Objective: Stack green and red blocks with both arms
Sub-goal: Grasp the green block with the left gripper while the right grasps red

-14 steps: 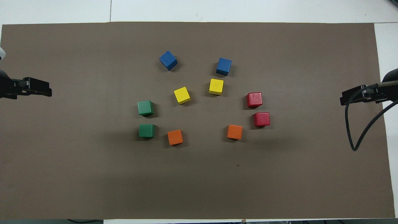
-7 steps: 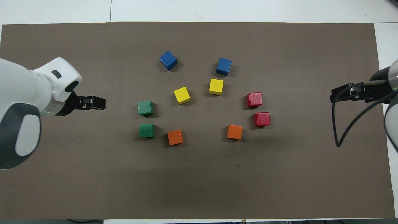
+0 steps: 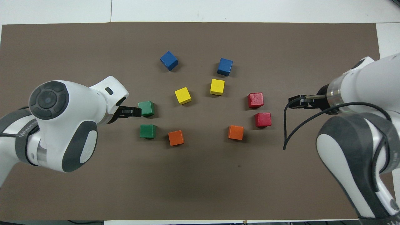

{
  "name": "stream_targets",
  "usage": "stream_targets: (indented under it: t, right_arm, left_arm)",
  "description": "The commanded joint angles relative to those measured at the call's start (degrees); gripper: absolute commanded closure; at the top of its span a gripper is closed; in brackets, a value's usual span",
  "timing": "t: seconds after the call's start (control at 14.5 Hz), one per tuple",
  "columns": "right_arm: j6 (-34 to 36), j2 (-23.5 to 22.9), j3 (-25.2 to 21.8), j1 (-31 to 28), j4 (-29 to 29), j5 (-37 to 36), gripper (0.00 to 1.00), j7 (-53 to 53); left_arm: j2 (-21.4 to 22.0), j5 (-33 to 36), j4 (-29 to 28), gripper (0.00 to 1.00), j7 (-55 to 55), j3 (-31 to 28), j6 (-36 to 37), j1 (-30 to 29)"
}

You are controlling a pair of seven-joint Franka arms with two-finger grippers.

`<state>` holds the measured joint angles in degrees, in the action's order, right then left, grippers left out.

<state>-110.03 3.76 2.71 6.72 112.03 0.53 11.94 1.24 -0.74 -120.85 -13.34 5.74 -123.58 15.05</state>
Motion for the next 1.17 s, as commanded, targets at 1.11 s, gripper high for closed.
stream_targets:
  t: [1.11]
  right_arm:
    - [-27.87, -7.63, 0.01, 6.20, 16.90, 0.17, 0.00, 6.52]
  left_arm:
    - [-4.23, -0.50, -11.08, 0.00, -0.37, -0.91, -15.99, 5.86]
